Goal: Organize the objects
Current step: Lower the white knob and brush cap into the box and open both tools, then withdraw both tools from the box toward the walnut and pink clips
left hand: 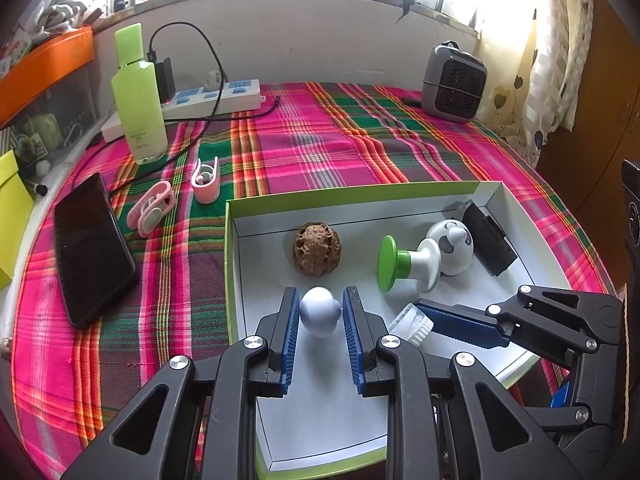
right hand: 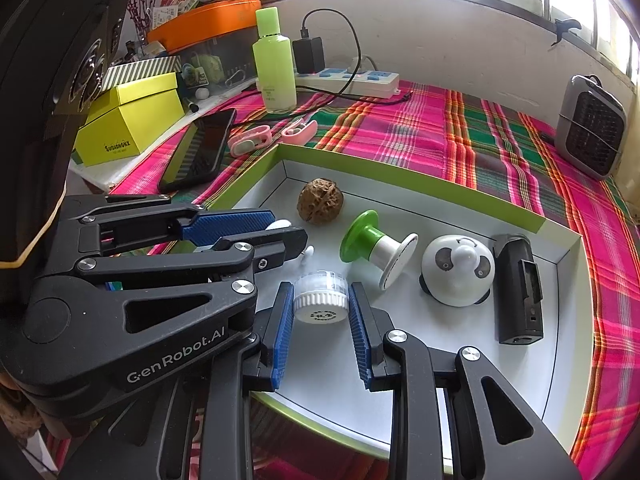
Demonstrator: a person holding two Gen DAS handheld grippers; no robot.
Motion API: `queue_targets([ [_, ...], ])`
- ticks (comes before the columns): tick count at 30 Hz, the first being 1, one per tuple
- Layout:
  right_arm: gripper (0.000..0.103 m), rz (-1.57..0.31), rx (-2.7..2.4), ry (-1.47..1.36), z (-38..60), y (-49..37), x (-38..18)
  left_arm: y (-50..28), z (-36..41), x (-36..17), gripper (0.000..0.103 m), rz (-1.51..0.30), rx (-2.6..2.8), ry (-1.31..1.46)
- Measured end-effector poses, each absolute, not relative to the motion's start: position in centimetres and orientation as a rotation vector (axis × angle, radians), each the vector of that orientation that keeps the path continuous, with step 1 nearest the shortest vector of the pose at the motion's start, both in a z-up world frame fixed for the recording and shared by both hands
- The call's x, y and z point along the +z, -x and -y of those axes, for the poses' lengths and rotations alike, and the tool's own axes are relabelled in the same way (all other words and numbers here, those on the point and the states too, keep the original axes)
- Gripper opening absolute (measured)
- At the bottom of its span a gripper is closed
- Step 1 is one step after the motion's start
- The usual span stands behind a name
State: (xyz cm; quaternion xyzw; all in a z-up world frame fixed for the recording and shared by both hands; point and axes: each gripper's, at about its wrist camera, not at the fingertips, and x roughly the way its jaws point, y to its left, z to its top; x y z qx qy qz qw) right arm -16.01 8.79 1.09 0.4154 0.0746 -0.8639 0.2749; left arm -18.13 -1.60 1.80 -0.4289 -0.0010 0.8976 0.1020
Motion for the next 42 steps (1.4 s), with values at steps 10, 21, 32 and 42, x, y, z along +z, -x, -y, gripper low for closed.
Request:
queue_targets([
  [10,0.029,-0.199,-2.319,-1.117,-8.9,16.0,1.1,18.1,1.6,1.8,0.023,0.006,2.650,1.268],
  [21,0.032,-0.200,-2.333,-1.108,-9.1,15.7,1.2,17.5,1.6,2.1,0.035,0.013,2.661,1.270],
  [32,0.034,-0.188,-2.347,-1.099,-9.5,15.1,1.7,16.7,1.9,2.8,0.039,0.033,2.675,1.254],
  [42,0.035,-0.167,-2.373,-1.071,-9.8,13.7,2.5,15.1,2.3,4.1,0.040,0.046,2.696,1.217],
])
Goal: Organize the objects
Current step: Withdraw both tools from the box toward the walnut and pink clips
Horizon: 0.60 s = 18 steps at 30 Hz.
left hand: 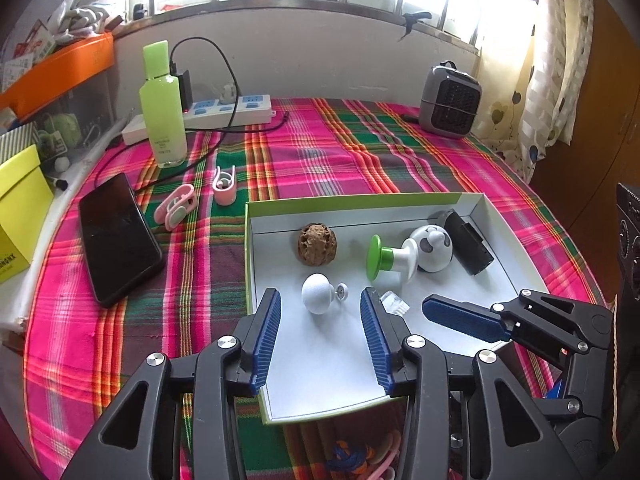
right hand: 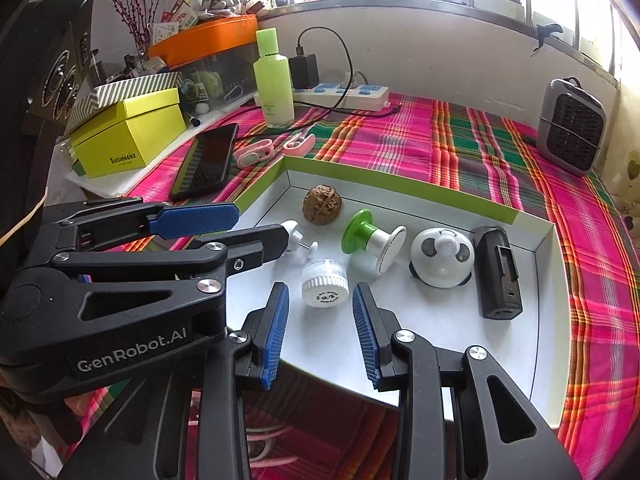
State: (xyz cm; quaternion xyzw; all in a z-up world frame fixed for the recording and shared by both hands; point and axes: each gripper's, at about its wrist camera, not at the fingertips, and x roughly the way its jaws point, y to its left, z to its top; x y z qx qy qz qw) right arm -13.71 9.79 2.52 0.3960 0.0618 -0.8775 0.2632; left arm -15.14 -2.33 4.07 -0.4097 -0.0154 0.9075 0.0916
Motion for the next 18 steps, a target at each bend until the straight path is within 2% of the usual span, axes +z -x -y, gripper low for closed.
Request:
queue_targets([
  [18,0.035,-0.142,-2.455,-1.015,-11.1,10.3,3.9,11.1,2.8,4.9,0.040,0.092,2.737,1.195],
])
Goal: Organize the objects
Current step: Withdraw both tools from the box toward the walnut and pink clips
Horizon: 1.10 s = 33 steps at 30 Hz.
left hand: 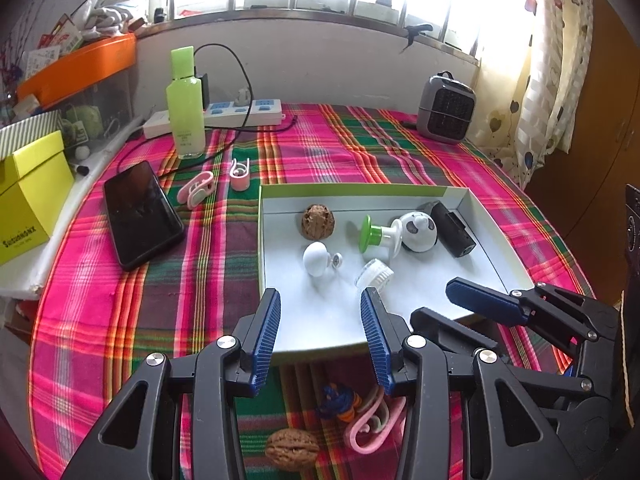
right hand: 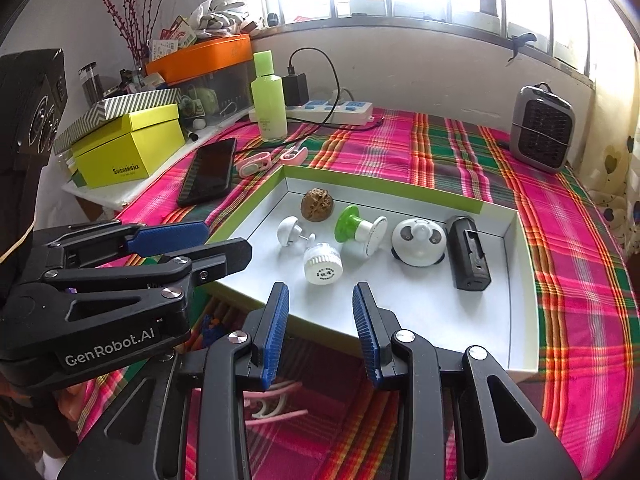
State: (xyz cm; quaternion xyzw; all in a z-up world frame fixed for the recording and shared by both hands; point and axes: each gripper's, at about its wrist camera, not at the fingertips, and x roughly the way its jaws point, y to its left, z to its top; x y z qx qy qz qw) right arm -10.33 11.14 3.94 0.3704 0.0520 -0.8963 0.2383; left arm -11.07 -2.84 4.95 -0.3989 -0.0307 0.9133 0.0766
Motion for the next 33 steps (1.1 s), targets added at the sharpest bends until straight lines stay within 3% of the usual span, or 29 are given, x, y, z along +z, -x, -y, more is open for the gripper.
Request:
queue_targets([
  [33,0.035,-0.059,-2.426,-1.086,-12.5,5.2,1.9,4.1,6.0,3.4,0.041,0.276,2.765,1.214],
])
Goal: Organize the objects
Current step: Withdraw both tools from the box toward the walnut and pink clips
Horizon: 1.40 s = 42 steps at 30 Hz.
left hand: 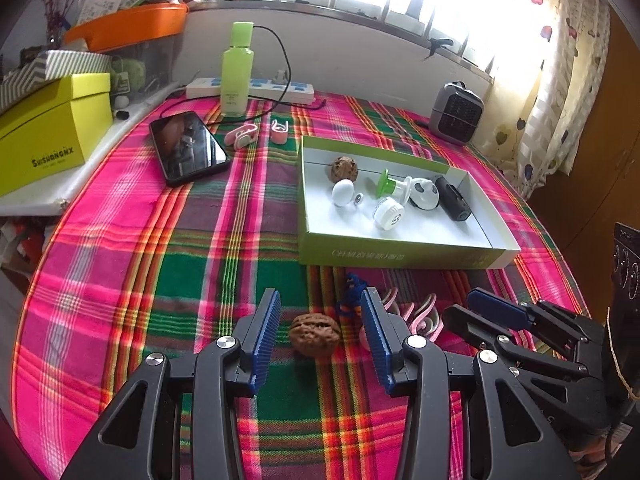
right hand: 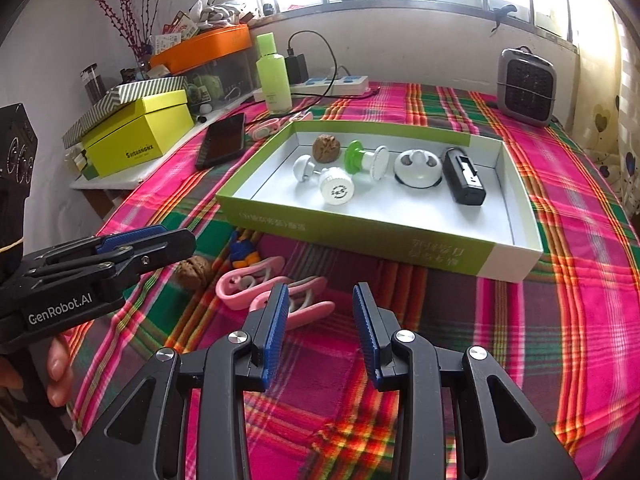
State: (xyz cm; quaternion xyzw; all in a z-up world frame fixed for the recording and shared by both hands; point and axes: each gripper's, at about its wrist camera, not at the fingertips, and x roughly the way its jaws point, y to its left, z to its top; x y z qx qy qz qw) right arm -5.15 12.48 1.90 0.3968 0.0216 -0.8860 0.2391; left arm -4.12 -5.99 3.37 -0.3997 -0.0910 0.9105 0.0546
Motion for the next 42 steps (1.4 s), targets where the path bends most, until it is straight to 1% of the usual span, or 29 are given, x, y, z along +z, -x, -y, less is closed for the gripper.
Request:
queue_targets([
  [10,0.036,-0.081,-2.405,-1.106,-10.9,4.5,1.3,3.3,6.4,2.6,0.041,0.297,2.755,1.239],
  [11,0.046,-0.085,-2.403,-1.106,-10.8,4.4,1.2,3.3,6.4,2.5,0.041,0.298,2.752,1.244],
  [12,0.053,-0.091,-2.405,-1.109,-10.7,4.4,1.2,3.3,6.3,2.4,0.041,0.298,2.751,1.247],
  [13,0.057,-0.097,-2.405,-1.113,-10.6,4.4,1.2,3.3,6.3,2.3,0.041,0.299,2.748,1.251],
  [34,0.057,-0.137,-2.521,-1.180,-12.8,5.0,0.9,3.6,4.1,2.2,0.041,0.250,2.686,1.235],
  [42,0.057,-0.115,-2.524,-1.190,-13.6,5.4,0.8,3.4,4.2,2.3,0.041,0.240,2.708,1.239],
])
